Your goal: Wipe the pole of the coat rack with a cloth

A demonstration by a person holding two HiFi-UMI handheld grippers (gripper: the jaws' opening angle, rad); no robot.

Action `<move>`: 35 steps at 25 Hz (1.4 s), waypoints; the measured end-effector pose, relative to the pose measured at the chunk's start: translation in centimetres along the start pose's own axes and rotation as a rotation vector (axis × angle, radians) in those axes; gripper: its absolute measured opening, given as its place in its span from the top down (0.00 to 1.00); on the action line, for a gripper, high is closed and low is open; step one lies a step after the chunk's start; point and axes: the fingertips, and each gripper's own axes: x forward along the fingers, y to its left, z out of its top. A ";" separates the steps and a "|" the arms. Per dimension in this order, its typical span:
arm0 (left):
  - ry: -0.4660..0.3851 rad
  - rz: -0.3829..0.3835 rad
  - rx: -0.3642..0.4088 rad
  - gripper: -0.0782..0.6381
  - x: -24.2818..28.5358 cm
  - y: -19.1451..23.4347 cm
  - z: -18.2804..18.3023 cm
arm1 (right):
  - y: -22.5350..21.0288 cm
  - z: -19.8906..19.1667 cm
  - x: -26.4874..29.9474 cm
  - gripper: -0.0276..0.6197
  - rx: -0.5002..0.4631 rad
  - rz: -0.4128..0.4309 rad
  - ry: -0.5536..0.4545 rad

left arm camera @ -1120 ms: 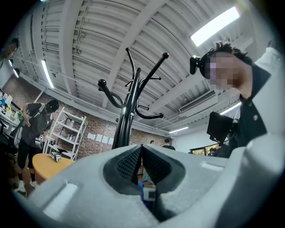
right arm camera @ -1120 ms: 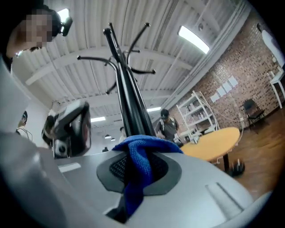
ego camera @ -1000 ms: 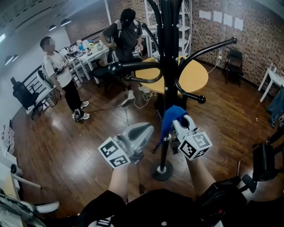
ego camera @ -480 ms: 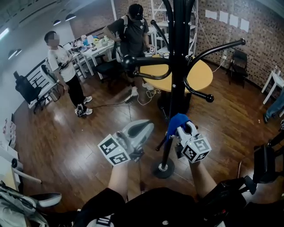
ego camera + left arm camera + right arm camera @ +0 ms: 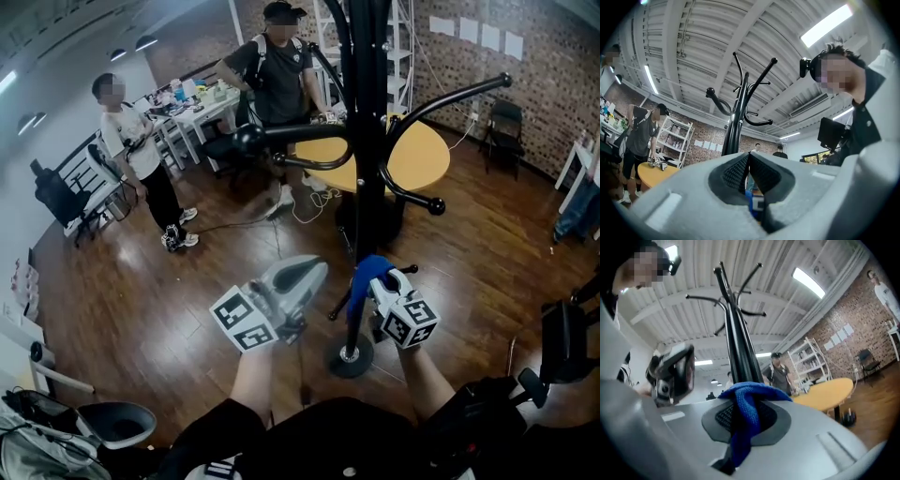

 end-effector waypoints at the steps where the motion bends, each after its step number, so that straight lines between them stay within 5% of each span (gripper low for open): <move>1: -0.003 -0.004 0.001 0.89 0.2 -0.1 0.0 | 1.1 3.7 0.5 0.92 -0.025 0.022 -0.072; 6: -0.019 -0.022 0.006 0.89 0.9 -0.6 0.2 | 5.5 18.5 2.6 0.92 -0.176 0.090 -0.253; 10: -0.039 -0.021 0.006 0.89 0.6 -0.5 0.8 | 6.4 22.0 3.1 0.92 -0.254 0.085 -0.269; 16: -0.047 -0.016 0.007 0.89 0.4 0.0 1.0 | 4.2 14.2 2.3 0.92 -0.281 0.073 -0.212; 23: -0.045 -0.036 -0.002 0.89 1.0 -0.5 0.8 | -1.6 -7.0 -0.5 0.92 -0.228 -0.009 0.161; 26: -0.025 -0.046 0.002 0.89 1.1 -0.9 0.5 | -3.0 -11.5 -1.4 0.92 -0.125 -0.061 0.254; 30: -0.017 -0.044 -0.003 0.89 0.9 -0.8 0.3 | -2.3 -8.9 -1.0 0.92 -0.100 -0.060 0.209; 35: -0.017 -0.041 0.002 0.89 -0.4 0.0 0.8 | 2.5 5.1 1.4 0.92 -0.120 -0.010 -0.085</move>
